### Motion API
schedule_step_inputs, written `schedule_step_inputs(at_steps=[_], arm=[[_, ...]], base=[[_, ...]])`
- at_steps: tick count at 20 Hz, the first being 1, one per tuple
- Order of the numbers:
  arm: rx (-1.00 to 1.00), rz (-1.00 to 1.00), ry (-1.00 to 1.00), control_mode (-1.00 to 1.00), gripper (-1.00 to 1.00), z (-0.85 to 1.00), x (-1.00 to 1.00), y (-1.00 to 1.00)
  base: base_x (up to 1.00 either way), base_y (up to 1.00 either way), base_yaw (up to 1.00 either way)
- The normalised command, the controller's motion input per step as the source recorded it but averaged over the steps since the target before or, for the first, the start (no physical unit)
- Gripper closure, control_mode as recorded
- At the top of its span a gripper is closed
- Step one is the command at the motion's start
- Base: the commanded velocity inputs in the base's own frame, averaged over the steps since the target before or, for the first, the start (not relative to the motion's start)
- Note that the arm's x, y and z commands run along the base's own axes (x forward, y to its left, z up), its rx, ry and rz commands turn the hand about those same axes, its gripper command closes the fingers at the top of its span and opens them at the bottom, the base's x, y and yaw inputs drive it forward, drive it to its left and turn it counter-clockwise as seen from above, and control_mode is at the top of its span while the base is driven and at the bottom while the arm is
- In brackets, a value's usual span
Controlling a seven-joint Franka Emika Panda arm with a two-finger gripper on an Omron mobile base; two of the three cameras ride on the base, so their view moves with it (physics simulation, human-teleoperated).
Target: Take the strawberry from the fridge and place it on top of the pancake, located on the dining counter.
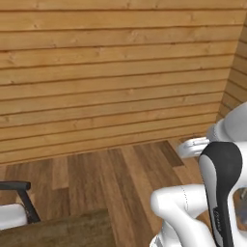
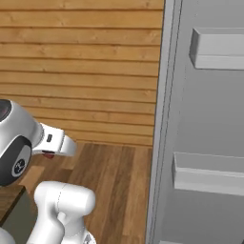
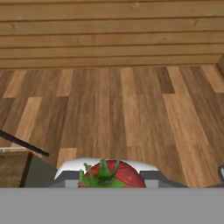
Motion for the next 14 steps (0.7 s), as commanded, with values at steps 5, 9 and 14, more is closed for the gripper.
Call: schedule_step_inputs(at_steps=[5, 9, 14], arm=[[0.00, 0.00, 0.00, 1.00, 1.00, 0.00, 0.00, 0.00], [0.00, 0.00, 0.00, 1.00, 1.00, 0.00, 0.00, 0.00], [0.00, 0.00, 0.00, 1.00, 1.00, 0.00, 0.00, 0.00]], base=[[-0.37, 0.51, 0.00], [0.64, 0.71, 0.00], [1.00, 0.56, -0.03]])
